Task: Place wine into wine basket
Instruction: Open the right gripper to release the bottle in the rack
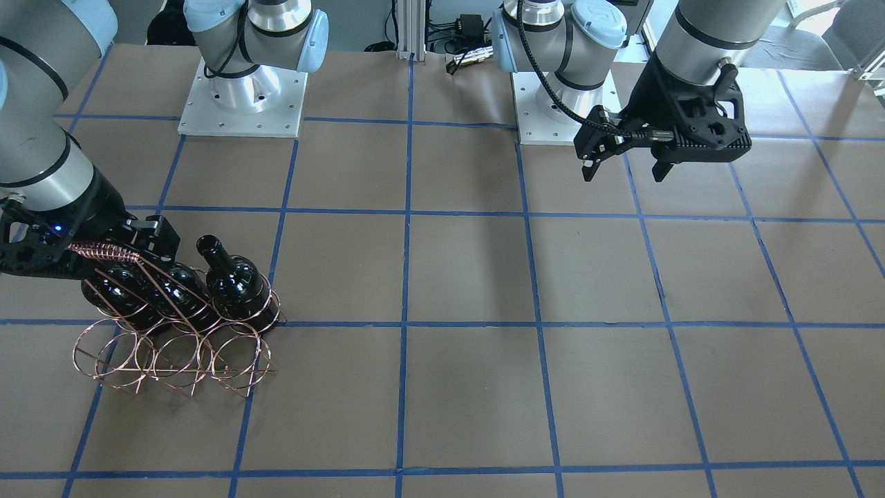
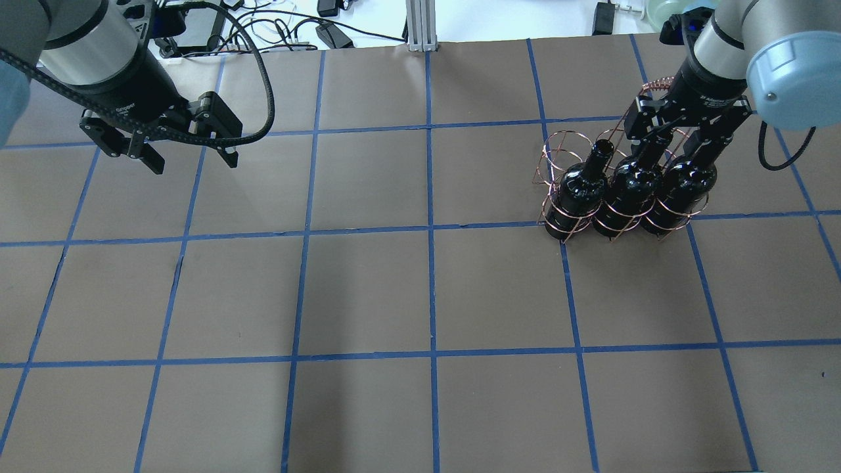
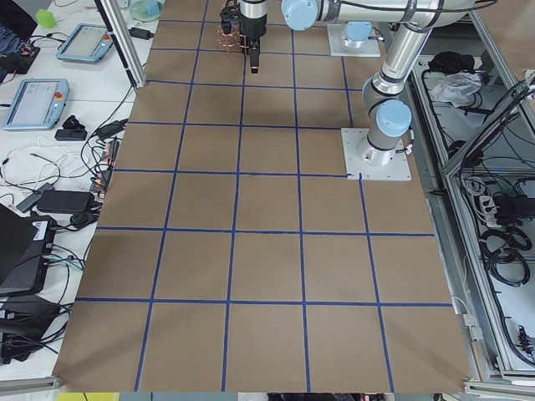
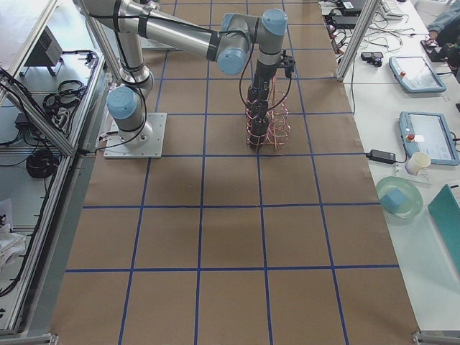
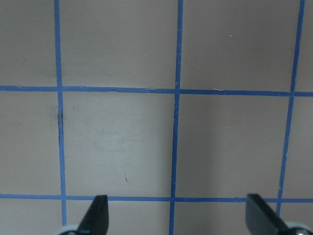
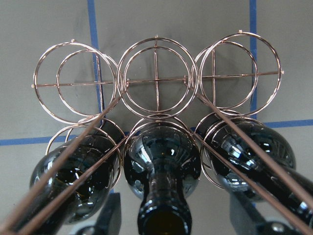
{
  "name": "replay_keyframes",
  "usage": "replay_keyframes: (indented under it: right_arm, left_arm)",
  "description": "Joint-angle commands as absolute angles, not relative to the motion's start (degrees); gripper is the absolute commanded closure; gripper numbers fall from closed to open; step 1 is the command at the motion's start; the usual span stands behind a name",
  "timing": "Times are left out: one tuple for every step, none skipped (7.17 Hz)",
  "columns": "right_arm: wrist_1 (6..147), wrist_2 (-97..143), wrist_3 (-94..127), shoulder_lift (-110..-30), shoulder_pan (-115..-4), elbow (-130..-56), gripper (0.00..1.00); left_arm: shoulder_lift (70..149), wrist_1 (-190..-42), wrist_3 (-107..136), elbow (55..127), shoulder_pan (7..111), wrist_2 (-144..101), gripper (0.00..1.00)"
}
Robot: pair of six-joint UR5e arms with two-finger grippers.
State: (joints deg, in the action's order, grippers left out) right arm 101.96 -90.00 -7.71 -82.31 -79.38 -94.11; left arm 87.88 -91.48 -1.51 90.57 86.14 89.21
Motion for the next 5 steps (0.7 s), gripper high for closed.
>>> replay_keyframes:
  right_arm:
    - [93.6,-90.6,-4.9,-83.9,-83.7,-86.3,0.00]
    - [91.1,-90.1,-3.5,-86.5,-85.8,-85.4,0.00]
    - [89.2,-89.9,-2.8,-89.4,-87.8,-85.3,0.00]
    - [87.8,-90.1,1.5,-92.2,-89.7,-85.7,0.00]
    - [87.5,-90.2,3.6,-92.6,-91.8,-86.3,0.00]
  left_arm:
    - [88.0,-92.0,-1.6,90.5,86.0,89.3,0.00]
    - [87.5,-92.6,-1.6,90.4,86.1,89.6,0.00]
    - [87.6,-92.7,-1.6,90.5,86.1,89.6,0.00]
    - [87.6,-92.6,-1.7,90.4,86.1,89.5,0.00]
    - [87.5,-92.6,-1.6,90.3,86.1,89.4,0.00]
